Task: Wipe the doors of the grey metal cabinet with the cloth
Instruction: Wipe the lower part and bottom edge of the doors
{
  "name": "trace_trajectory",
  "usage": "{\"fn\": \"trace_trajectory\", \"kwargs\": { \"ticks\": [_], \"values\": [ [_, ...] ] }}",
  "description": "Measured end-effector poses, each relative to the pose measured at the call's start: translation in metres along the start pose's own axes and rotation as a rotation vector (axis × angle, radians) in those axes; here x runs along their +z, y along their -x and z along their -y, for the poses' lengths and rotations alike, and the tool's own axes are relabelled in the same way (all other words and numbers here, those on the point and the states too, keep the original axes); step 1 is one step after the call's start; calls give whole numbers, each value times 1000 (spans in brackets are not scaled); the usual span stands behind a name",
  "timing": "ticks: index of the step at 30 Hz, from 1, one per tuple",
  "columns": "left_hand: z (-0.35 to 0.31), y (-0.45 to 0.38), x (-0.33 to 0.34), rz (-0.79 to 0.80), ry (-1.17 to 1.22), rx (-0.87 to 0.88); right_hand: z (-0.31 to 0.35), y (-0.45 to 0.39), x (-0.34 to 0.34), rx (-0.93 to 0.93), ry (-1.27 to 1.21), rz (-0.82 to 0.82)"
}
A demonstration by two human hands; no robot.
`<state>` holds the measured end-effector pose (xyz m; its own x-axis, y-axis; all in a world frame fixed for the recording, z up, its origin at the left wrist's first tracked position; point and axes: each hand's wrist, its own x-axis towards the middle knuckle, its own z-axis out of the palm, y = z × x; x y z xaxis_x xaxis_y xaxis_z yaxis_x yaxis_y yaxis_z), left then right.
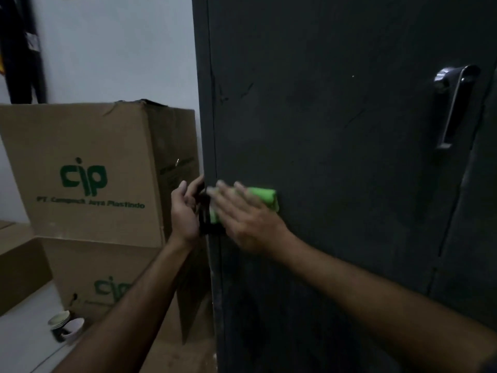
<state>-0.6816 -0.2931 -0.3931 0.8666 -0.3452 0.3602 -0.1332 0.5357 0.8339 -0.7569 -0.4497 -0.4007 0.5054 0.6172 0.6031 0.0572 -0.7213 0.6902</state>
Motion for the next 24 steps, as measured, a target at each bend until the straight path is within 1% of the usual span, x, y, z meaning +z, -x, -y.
{"fn": "trace_trajectory", "kwargs": {
  "ticks": [1, 2, 3, 4, 5, 7, 8, 9, 10, 11, 13, 14, 15, 16, 17, 18, 20, 21, 22, 23, 24],
  "values": [
    [-1, 0, -1, -8, 2, 2, 12, 19, 3, -156, 14, 119],
    [-1, -3, -3, -14, -10, 5, 14, 35, 3, -254, 35, 203],
    [-3, -5, -4, -12, -22, -3, 8, 42, 3, -284, 47, 209],
    [-3, -7, -6, -11, -40, -11, -5, 38, 1, -237, 63, 138],
    [-3, -10, -8, -3, -62, -16, -21, 27, -3, -120, 88, 33],
    [-1, -12, -11, 17, -102, -18, -58, -11, -17, 259, 139, -212],
    [0, -12, -13, 29, -125, -11, -66, -28, -23, 445, 136, -299],
    [-1, -10, -11, 47, -149, -4, -62, -38, -25, 557, 111, -359],
    [-1, -6, -9, 52, -167, 10, -46, -36, -17, 563, 80, -377],
    [-2, -4, -7, 53, -180, 30, -22, -23, -4, 465, 40, -329],
    [1, 6, 1, 92, -214, 85, 27, 32, 17, 165, 16, -133],
    [3, 13, 7, 101, -251, 119, 35, 62, 20, 69, 14, -44],
    [7, 19, 11, 93, -291, 162, 26, 84, 16, 28, 15, 7],
    [12, 24, 13, 78, -317, 193, 4, 94, 9, 29, 21, -5],
    [18, 28, 14, 64, -326, 213, -24, 96, -2, 76, 52, -54],
    [25, 31, 13, 39, -352, 238, -55, 91, -19, 169, 91, -112],
    [31, 40, 16, -19, -410, 253, -110, 66, -51, 476, 181, -261],
    [34, 42, 17, -46, -421, 260, -118, 53, -59, 646, 184, -327],
    [37, 45, 19, -64, -426, 271, -110, 45, -57, 746, 174, -376],
    [41, 47, 19, -79, -431, 284, -90, 47, -45, 739, 163, -370],
    [43, 48, 19, -96, -441, 295, -61, 60, -29, 621, 124, -301]
  ]
}}
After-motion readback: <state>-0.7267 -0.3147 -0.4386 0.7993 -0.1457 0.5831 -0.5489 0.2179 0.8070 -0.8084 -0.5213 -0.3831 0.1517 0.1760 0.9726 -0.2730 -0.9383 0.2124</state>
